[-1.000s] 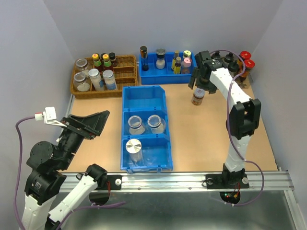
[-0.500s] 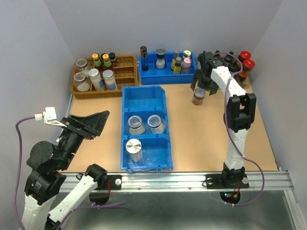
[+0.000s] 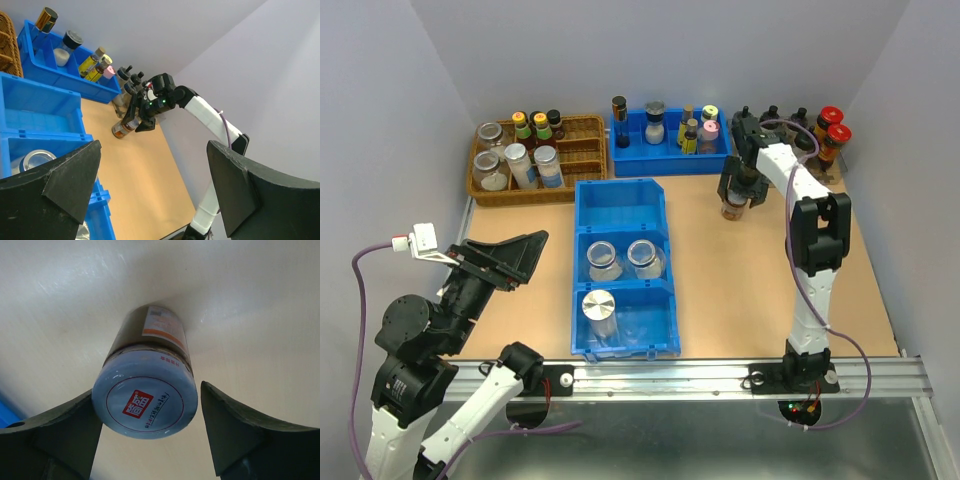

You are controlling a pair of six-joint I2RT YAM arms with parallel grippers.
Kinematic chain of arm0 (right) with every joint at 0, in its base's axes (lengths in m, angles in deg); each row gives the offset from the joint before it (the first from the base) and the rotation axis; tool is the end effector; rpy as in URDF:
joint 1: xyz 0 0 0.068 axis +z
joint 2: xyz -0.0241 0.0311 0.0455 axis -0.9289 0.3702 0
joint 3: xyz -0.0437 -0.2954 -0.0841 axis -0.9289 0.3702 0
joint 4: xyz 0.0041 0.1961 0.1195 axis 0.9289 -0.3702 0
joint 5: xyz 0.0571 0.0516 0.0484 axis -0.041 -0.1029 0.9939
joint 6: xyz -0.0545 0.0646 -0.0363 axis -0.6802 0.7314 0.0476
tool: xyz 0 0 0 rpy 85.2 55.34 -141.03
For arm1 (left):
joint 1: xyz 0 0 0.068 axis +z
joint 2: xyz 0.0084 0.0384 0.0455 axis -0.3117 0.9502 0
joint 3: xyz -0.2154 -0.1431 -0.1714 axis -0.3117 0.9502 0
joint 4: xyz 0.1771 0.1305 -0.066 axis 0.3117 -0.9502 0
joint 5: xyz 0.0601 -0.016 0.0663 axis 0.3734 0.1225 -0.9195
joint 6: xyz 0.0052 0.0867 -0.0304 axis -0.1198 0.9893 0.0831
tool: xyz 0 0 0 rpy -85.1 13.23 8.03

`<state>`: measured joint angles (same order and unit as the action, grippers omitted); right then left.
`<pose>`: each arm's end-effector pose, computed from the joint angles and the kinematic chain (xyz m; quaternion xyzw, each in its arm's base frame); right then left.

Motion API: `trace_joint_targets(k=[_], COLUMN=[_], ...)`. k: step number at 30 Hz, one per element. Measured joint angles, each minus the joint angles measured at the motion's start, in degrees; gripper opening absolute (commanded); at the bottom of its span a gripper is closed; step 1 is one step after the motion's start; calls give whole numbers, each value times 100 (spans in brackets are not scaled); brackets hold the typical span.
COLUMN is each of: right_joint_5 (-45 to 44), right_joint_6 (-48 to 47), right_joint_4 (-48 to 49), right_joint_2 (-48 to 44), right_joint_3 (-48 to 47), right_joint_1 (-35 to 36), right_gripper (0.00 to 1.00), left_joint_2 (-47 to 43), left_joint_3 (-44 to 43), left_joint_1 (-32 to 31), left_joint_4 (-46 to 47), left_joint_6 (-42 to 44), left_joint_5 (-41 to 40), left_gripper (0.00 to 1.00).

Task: Organize the condiment bottles

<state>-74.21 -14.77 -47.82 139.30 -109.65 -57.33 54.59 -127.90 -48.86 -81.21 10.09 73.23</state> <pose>0.4488 0.0726 0.2327 0.1387 0.9732 -0.0280 0.1814 0.0118 0.0005 0.4396 -0.1014 0.5989 -0.4623 0.6460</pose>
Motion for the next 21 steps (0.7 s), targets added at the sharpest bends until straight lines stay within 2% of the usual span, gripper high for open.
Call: trace_joint_targets(k=[2,4,5,7,8,9,10,21], right_joint_5=[4,26,33,13,-2,-20,-20,295], right_joint_6=[-9,-9,-15,-42,-46,-46,-50,-144], right_joint_4=[0,13,28,46,61,70,72,-15], right_joint_2=[20,50,66,66,66,66,66,-476], right_joint_3=[83,129,146,164,164,164,164,323], right_joint_1=[2,2,2,2,2,2,2,179], right_gripper=[72,64,51,33,14,5,0,1], left_joint_2=[0,0,0,0,0,0,-2,-11], left_joint_3=[0,0,0,0,0,0,0,0], left_joint_1=[0,0,0,0,0,0,0,0], left_joint_4=[0,0,-2,-2,-2,-4,-4,-7], left_joint_6=[0,0,0,0,0,0,0,20], left_joint_5=[0,0,-2,-2,-2,-4,-4,-26], left_gripper=[98,98,98,98,98,98,98,98])
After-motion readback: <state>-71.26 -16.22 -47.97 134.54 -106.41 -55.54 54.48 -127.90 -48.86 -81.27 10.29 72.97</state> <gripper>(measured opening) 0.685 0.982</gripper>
